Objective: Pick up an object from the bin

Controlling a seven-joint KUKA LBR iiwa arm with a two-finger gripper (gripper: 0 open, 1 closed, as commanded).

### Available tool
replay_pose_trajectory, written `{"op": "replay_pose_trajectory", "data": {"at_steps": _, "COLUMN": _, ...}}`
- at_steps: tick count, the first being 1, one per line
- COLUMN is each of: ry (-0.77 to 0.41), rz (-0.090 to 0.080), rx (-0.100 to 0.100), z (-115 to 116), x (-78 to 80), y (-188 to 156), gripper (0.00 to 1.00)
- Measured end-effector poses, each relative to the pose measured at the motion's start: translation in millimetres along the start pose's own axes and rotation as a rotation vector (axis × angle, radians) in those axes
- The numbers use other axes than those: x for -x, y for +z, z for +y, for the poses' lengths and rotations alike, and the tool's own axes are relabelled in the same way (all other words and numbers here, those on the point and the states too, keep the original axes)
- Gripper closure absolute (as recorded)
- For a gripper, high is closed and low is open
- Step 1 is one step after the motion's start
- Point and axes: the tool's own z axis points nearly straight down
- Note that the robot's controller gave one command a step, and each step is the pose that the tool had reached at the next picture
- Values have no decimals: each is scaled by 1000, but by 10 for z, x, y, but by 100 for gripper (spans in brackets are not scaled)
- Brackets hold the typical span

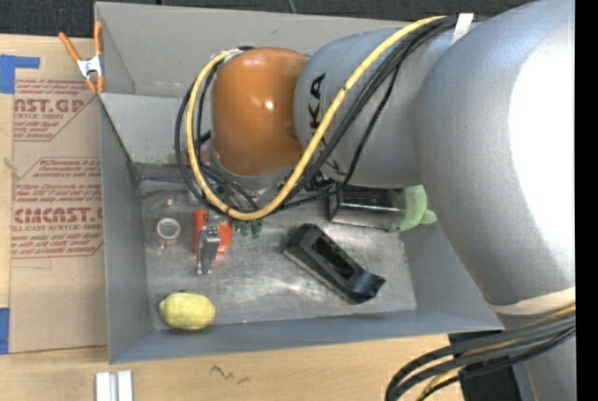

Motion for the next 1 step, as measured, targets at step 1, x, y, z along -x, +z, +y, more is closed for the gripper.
{"op": "replay_pose_trajectory", "data": {"at_steps": 1, "ry": -110, "rz": 2, "rx": -2, "z": -103, "x": 143, "y": 583, "gripper": 0}}
